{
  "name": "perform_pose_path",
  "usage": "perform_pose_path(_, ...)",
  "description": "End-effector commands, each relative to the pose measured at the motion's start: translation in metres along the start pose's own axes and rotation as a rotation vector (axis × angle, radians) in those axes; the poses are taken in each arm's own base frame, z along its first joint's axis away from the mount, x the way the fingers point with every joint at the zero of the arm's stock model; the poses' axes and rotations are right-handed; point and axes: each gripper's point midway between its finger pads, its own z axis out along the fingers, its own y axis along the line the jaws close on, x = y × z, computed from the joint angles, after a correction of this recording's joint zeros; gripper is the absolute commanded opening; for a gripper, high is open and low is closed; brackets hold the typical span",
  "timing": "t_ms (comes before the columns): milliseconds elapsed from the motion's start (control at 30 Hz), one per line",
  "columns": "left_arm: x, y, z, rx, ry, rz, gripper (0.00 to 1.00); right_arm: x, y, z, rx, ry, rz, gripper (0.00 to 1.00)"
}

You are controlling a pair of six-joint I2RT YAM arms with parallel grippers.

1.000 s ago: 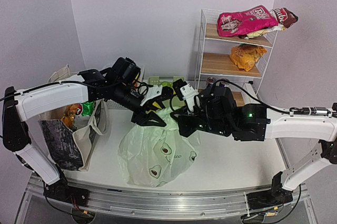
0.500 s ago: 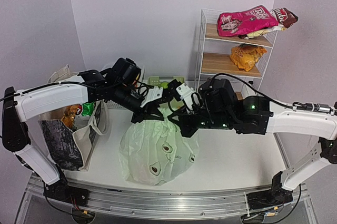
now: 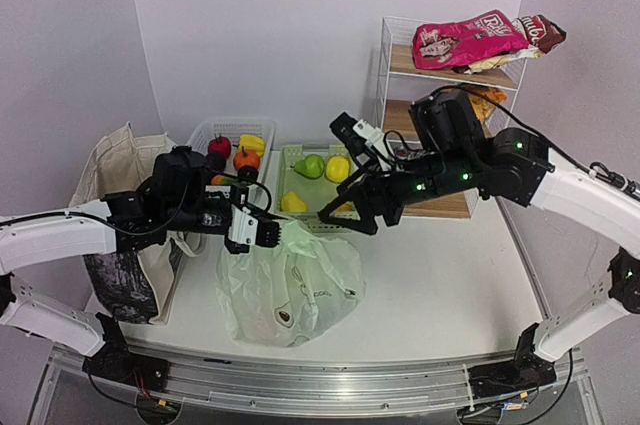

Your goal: Place the mixed food into the grocery bags and tie them

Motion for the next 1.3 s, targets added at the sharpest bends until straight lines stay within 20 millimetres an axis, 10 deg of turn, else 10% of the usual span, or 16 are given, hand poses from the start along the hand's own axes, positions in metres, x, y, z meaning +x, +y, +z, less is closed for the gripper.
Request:
perform_pose_path(0, -0.034, 0.022, -0.018, -0.146, -0.127, 0.303, 0.0, -0.014, -0.024, 0.022, 0.07, 0.015, 0.054, 0.62)
perform_pose_path(100, -0.036, 0.008, -0.023, -0.115, -0.149, 0.339, 0.0, -0.005, -0.025, 0.054, 0.025, 0.076, 0.115, 0.48)
perform_pose_path(400, -0.03, -0.025, -0.042, -0.129, -0.146, 0.472, 0.0, 0.053, 0.025, 0.09, -0.27, 0.243, 0.157, 0.5)
perform_pose_path(833, -0.019, -0.043, -0.059, -0.249, -0.097, 0.602, 0.0, 0.104, 0.073, 0.131, -0.102, 0.196, -0.017, 0.35)
perform_pose_path(1267, -0.027, -0.066, -0.073, -0.252, -0.163, 0.646, 0.0, 0.085, 0.07, 0.08, -0.156, 0.068, -0.016, 0.37)
